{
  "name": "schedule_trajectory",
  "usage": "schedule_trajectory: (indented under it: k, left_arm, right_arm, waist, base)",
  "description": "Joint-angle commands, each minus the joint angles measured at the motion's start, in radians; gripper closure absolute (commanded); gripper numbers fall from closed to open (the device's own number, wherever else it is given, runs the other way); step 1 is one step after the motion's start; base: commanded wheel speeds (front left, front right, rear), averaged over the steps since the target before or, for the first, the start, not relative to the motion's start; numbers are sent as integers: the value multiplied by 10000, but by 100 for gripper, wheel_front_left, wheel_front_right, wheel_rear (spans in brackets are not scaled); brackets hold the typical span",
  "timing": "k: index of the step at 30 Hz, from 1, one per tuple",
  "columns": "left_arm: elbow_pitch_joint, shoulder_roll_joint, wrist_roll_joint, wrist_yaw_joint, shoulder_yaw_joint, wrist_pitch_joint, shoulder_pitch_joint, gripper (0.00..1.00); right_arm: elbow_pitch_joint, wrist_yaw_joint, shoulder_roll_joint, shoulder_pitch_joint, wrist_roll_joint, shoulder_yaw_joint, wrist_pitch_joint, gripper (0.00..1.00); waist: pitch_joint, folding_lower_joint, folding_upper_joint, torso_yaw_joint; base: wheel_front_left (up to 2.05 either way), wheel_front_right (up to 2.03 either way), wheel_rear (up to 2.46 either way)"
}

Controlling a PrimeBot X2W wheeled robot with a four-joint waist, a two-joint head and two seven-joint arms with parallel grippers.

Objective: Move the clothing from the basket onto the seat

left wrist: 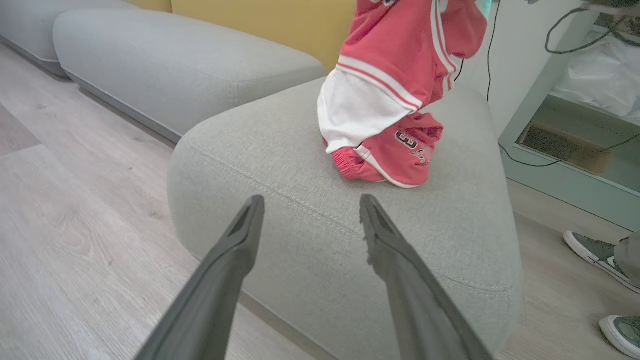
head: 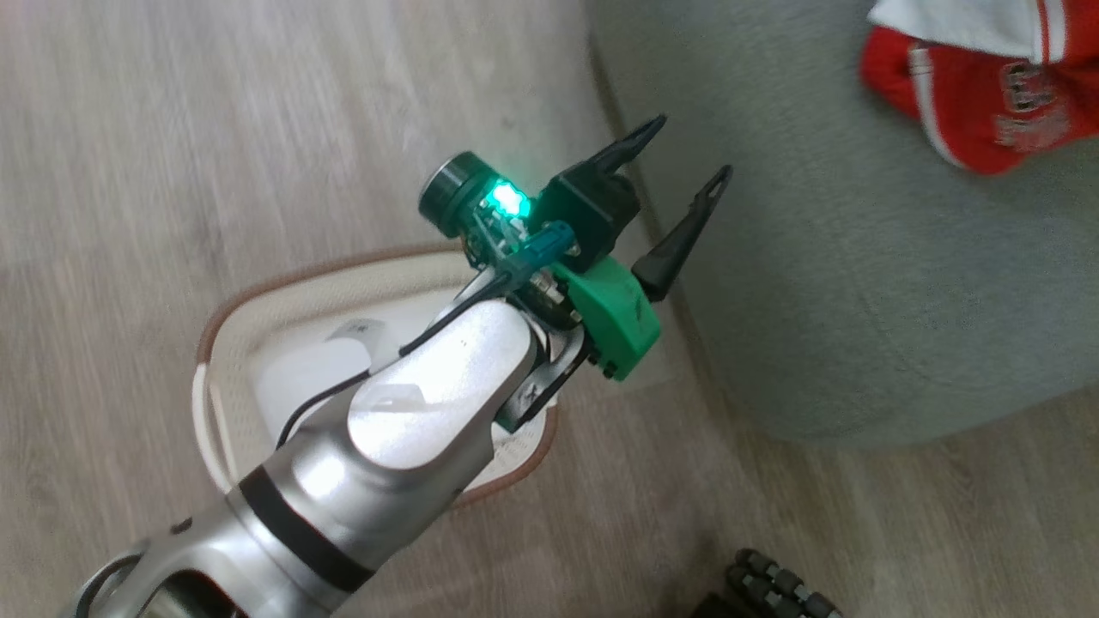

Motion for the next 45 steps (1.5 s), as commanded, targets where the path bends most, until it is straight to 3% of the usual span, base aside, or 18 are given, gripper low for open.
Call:
schedule_trajectory:
  k: [1, 9, 12, 15, 23, 24, 25, 26, 32, 38, 45]
  left_arm:
    - [-306, -127, 147, 121, 192, 10, -461, 0]
    - [-197, -218, 171, 279, 1, -97, -801, 0]
    - [-107, -234, 110, 336, -23, -200, -844, 0]
    - [-16, -246, 11, 369, -42, -288, -843, 0]
    - [167, -260, -233, 399, -91, -486, -797, 0]
    - [182, -261, -257, 396, -100, -508, -793, 0]
    - [195, -261, -284, 393, -106, -527, -787, 0]
    - [211, -262, -311, 388, -112, -551, -774, 0]
    - [346, -210, -526, 354, -85, -695, -565, 0]
    - [436, 48, -842, 309, 36, -930, -67, 0]
    - [257, 447, -1249, 326, 234, -1162, 675, 0]
  right_arm:
    - [109, -2, -515, -202, -102, 106, -65, 100]
    - [1925, -2, -834, -493, -244, 895, -65, 100]
    - [2850, -2, -785, -550, 99, 1624, -36, 100]
    - [3540, -2, -722, -682, 886, 2454, 899, 100]
    - [2956, -2, -1271, -647, 3267, 4683, 3547, 100]
    - [2901, -2, -1362, -648, 3485, 4870, 3653, 73]
    - [2851, -2, -1429, -659, 3681, 5032, 3667, 15]
    - [2812, -2, -1472, -666, 3866, 5184, 3644, 0]
    - [2738, -2, -1655, -691, 4628, 6147, 3437, 0]
    - [2594, -2, -1715, -769, 5119, 7234, 3960, 0]
    - [1819, -2, -1992, -1153, 5417, 8316, 3960, 0]
  waist:
    - [831, -1, 0, 695]
    - [1430, -1, 0, 1149]
    - [1438, -1, 0, 1232]
    - [1365, -1, 0, 1263]
    - [931, -1, 0, 1210]
    - [873, -1, 0, 1206]
    - [811, -1, 0, 1203]
    - [733, -1, 0, 1201]
    - [142, -1, 0, 1108]
    - [-914, -1, 0, 847]
    - [-2272, -1, 0, 623]
  base:
    - [0, 0, 0]
    - [0, 0, 0]
    - [0, 0, 0]
    - [0, 0, 0]
    - [0, 0, 0]
    - [0, 0, 0]
    - [0, 0, 0]
    - [0, 0, 0]
    - [0, 0, 0]
    - [0, 0, 0]
    - [0, 0, 0]
